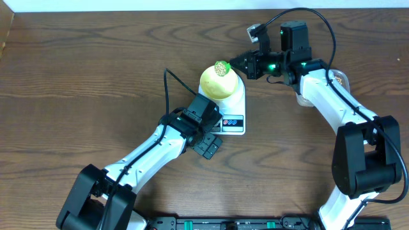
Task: Scoop item into bowl and weigh 50g on scale
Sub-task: 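Tilt the scoop to pour chickpeas into the yellow bowl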
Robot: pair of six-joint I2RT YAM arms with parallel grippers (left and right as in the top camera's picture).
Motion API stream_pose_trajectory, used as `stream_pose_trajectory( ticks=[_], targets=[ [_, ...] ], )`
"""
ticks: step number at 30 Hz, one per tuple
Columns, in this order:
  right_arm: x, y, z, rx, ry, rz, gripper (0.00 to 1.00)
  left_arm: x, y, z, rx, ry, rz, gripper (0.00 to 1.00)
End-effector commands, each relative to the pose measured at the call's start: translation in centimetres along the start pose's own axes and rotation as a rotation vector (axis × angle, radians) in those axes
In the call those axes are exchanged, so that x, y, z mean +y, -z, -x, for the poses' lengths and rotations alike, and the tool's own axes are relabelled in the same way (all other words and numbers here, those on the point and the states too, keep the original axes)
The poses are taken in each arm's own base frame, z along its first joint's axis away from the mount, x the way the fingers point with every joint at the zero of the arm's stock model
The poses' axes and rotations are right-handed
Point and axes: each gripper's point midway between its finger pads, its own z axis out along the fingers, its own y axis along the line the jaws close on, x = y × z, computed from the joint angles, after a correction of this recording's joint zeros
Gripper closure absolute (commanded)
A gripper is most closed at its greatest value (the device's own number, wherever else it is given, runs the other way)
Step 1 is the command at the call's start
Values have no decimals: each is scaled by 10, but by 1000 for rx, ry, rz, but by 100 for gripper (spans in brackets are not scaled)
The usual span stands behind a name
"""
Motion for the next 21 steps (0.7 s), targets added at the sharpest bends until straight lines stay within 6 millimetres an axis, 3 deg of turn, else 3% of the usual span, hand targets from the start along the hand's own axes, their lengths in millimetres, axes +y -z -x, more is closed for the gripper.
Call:
stream_pose_trajectory(
  ticks=[1,11,21],
  targets=[
    [5,2,8,-15,57,-1,99,0,-2,-3,13,-8,1,2],
    [13,11,13,-13,179,-113,99,0,-2,-3,13,-8,1,2],
    [35,20,25,-18,461,-228,99,0,-2,-3,13,-8,1,2]
  ],
)
